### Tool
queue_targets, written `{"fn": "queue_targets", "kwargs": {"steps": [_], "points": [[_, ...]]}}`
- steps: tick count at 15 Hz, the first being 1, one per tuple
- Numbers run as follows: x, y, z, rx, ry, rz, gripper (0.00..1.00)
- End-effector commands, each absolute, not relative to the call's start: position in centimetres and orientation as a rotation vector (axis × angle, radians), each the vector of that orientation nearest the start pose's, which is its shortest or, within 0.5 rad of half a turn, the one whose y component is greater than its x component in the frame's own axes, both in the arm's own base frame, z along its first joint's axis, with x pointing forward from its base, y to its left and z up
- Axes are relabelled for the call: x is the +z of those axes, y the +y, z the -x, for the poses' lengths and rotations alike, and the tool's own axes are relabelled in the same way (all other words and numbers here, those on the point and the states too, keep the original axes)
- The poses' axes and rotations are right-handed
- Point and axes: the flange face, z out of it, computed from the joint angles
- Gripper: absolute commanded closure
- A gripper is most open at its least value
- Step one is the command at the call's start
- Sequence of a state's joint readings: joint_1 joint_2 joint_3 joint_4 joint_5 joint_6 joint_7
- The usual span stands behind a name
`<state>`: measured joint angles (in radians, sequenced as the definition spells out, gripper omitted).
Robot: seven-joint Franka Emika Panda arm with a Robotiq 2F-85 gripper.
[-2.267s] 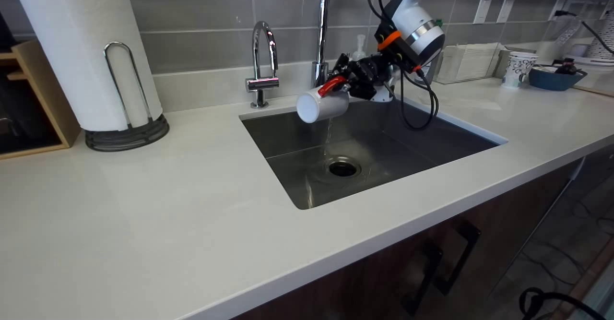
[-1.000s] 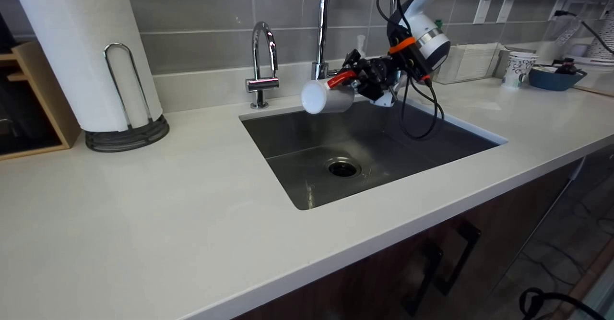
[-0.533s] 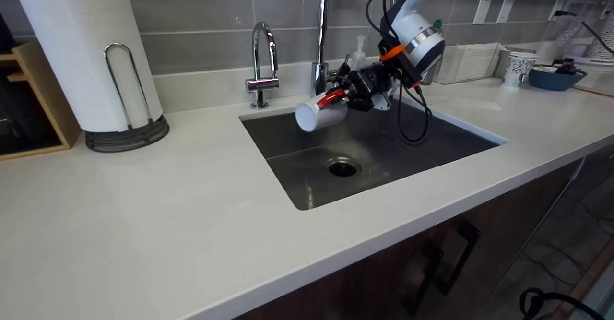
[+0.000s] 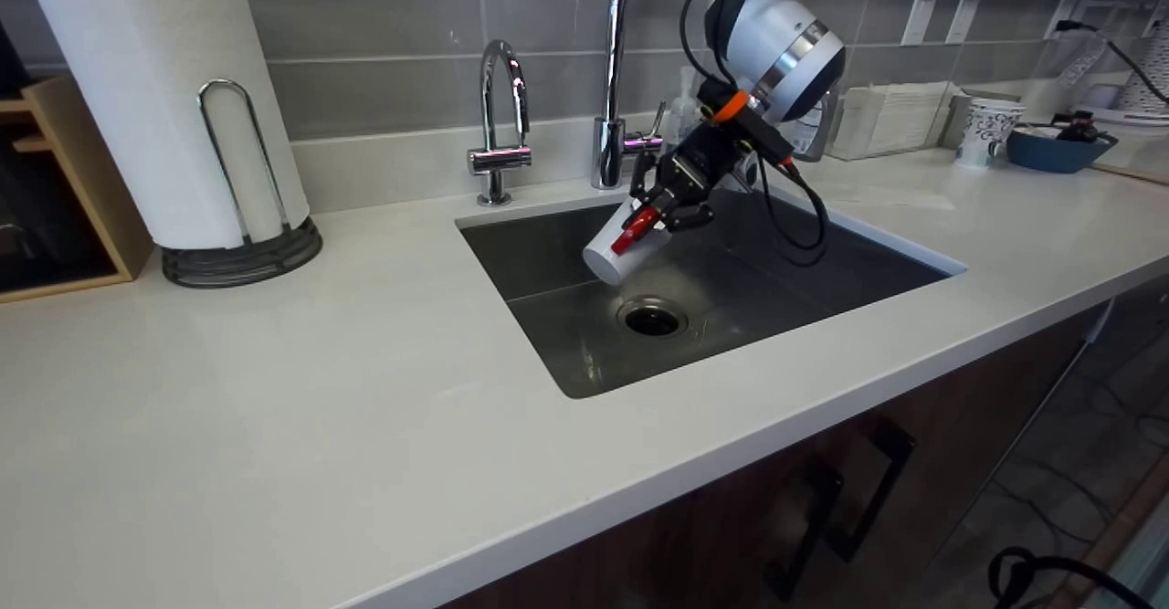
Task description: Pour the liquid out of the mug in the sink then place the mug on the right side of the counter.
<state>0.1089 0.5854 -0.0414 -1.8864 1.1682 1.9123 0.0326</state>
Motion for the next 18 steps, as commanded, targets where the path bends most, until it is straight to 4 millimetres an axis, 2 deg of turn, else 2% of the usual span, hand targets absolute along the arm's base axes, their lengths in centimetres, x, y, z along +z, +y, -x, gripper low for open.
{"fn": "queue_targets", "kwargs": {"steps": [1, 4, 9, 14, 18], "points": [[22.0, 11.6, -57.8, 0.551, 0.843, 2.214, 0.95], [23.1, 12.5, -57.1, 0.481, 0.892, 2.372, 0.95], [24.5, 13.5, -56.1, 0.228, 0.991, 2.559, 0.95], [25.2, 13.2, -55.4, 0.027, 1.151, 2.654, 0.95], [25.8, 12.4, -54.9, -0.05, 1.262, 2.689, 0.95]]}}
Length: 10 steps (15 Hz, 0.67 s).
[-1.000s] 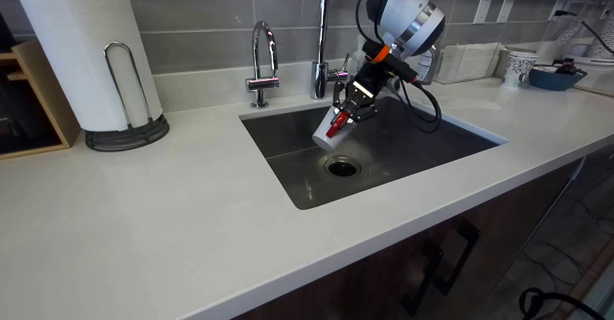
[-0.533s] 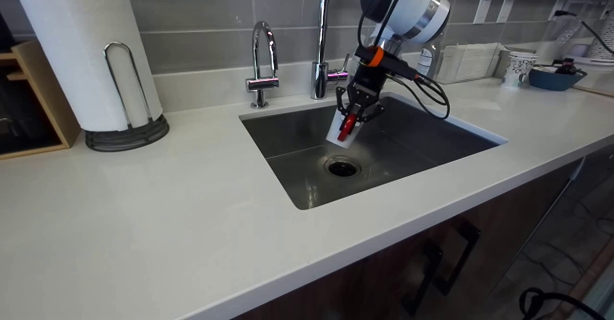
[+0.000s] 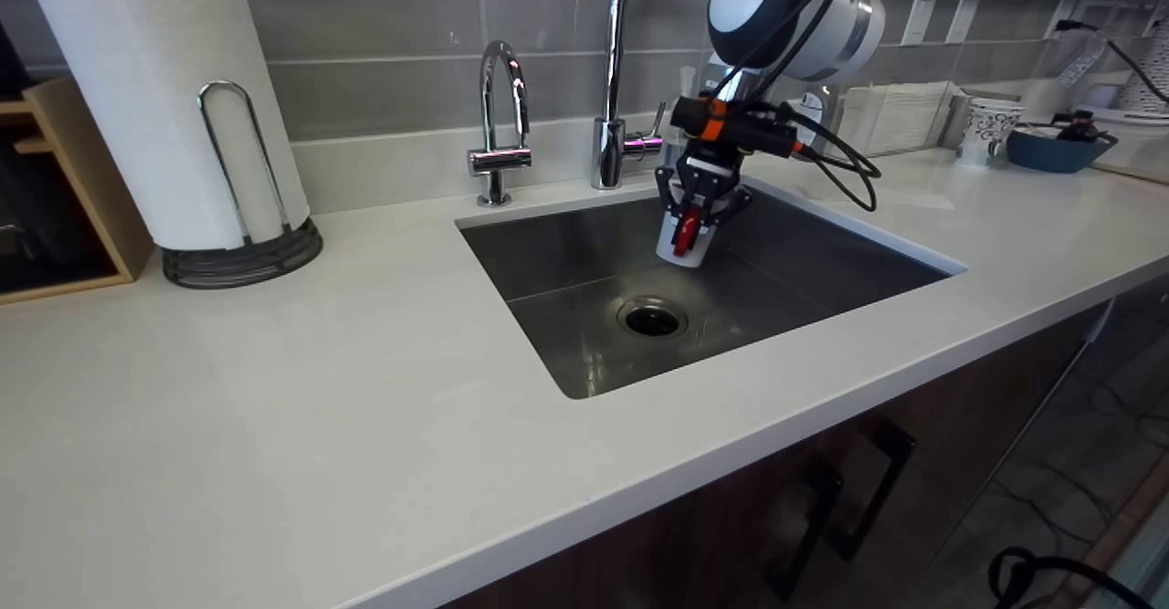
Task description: Pour the liquid out of the mug in the sink then place the mug on the right side of the counter.
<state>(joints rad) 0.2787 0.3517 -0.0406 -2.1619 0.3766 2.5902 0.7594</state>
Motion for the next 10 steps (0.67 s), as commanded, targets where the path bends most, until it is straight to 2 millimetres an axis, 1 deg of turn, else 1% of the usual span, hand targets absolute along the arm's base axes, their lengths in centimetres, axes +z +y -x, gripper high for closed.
{"fn": "queue_targets", "kwargs": {"steps": [1, 3, 5, 9, 10], "points": [[26.0, 12.2, -54.8, -0.058, 1.279, 2.694, 0.95], [27.0, 11.9, -54.5, -0.087, 1.306, 2.692, 0.95], [28.5, 11.7, -54.1, -0.13, 1.319, 2.696, 0.95], [32.3, 11.2, -53.3, -0.232, 1.335, 2.679, 0.95], [33.3, 10.6, -52.9, -0.265, 1.354, 2.657, 0.95]]}}
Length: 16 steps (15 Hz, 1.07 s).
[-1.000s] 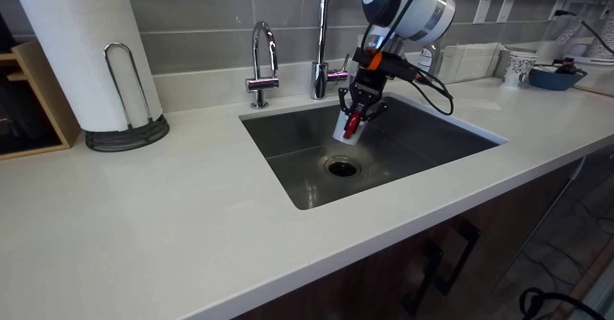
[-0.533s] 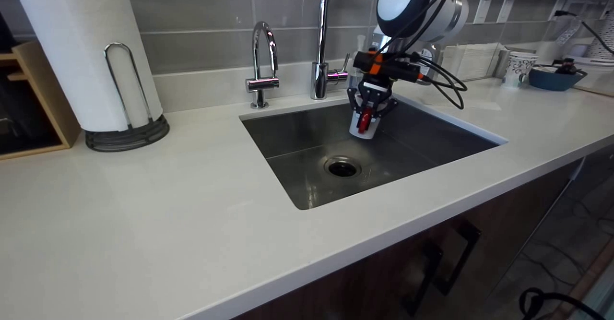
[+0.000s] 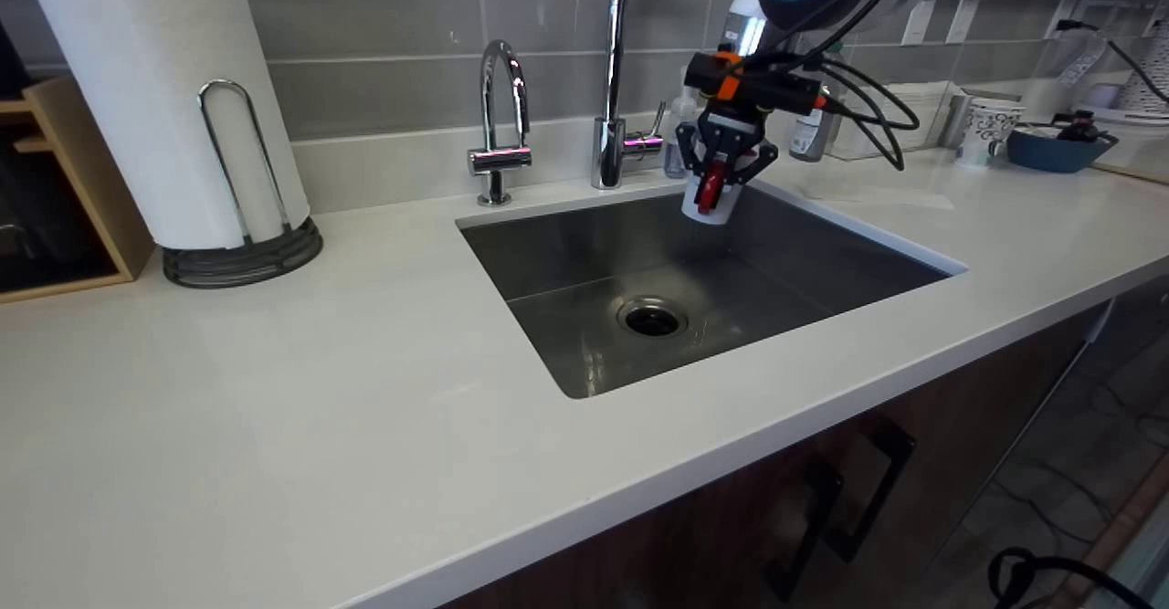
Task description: Pour the liquid out of the mug in the sink then place the mug on the right side of the counter.
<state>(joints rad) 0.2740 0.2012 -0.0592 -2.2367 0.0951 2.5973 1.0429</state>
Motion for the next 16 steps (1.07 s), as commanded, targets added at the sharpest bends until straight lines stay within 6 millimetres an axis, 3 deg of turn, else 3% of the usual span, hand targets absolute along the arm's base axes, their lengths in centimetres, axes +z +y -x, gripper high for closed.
{"fn": "queue_targets", "kwargs": {"steps": [1, 5, 8, 14, 15, 16], "points": [[34.4, 9.6, -52.4, -0.294, 1.394, 2.617, 0.95], [37.9, 4.5, -50.8, -0.376, 1.518, 2.484, 0.95], [39.2, -0.3, -49.7, -0.373, 1.603, 2.417, 0.95], [38.4, -8.4, -48.7, -0.331, 1.764, 2.322, 0.95], [37.8, -7.2, -49.1, -0.334, 1.758, 2.35, 0.81], [37.7, -8.1, -49.0, -0.332, 1.771, 2.341, 0.81]]}}
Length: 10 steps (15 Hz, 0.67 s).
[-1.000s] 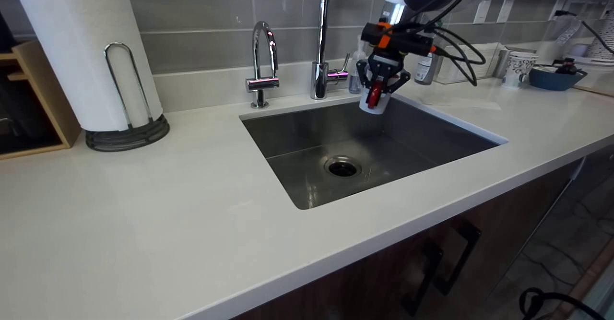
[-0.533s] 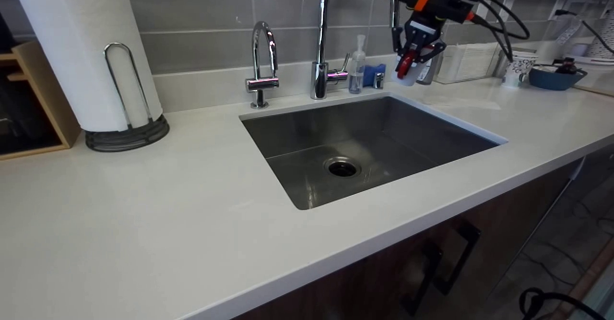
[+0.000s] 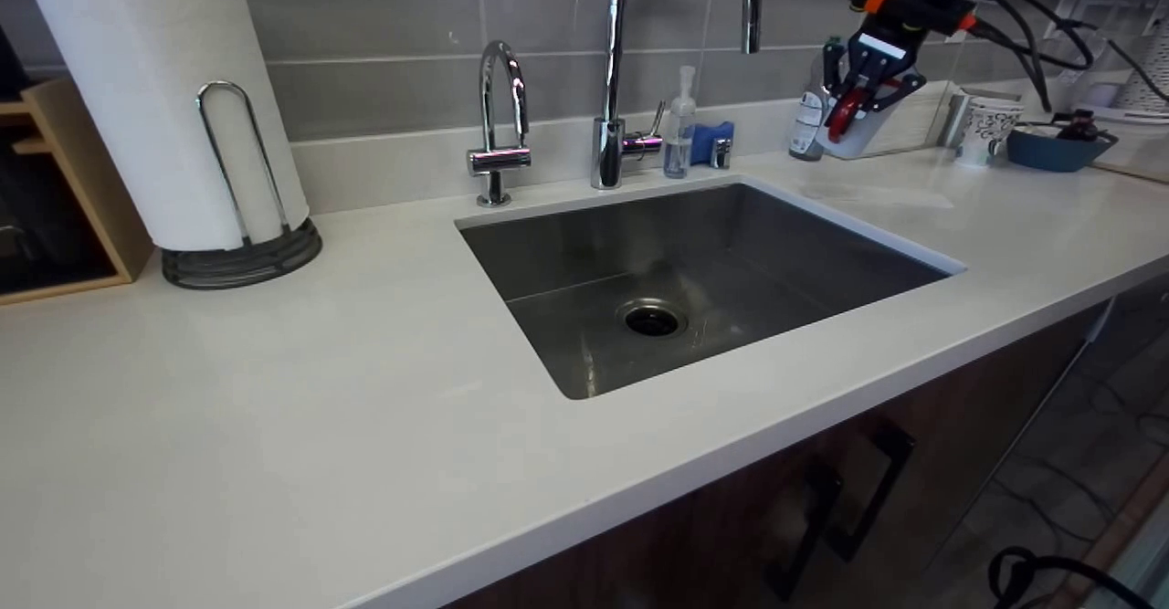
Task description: Pour the liquid out of the mug in the sink then place the mug on the right side of the counter.
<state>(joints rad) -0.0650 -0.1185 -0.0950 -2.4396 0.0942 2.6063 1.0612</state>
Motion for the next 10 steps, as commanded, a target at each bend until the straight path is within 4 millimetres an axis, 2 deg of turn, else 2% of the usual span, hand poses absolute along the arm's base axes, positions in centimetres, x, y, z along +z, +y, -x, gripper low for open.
{"fn": "queue_targets", "kwargs": {"steps": [1, 5, 6, 10], "points": [[37.6, -8.6, -48.9, -0.331, 1.778, 2.337, 0.81], [37.6, -8.6, -48.9, -0.328, 1.776, 2.338, 0.81], [37.6, -8.6, -48.9, -0.328, 1.776, 2.339, 0.95], [36.1, -9.6, -49.0, -0.26, 1.836, 2.377, 0.95]]}}
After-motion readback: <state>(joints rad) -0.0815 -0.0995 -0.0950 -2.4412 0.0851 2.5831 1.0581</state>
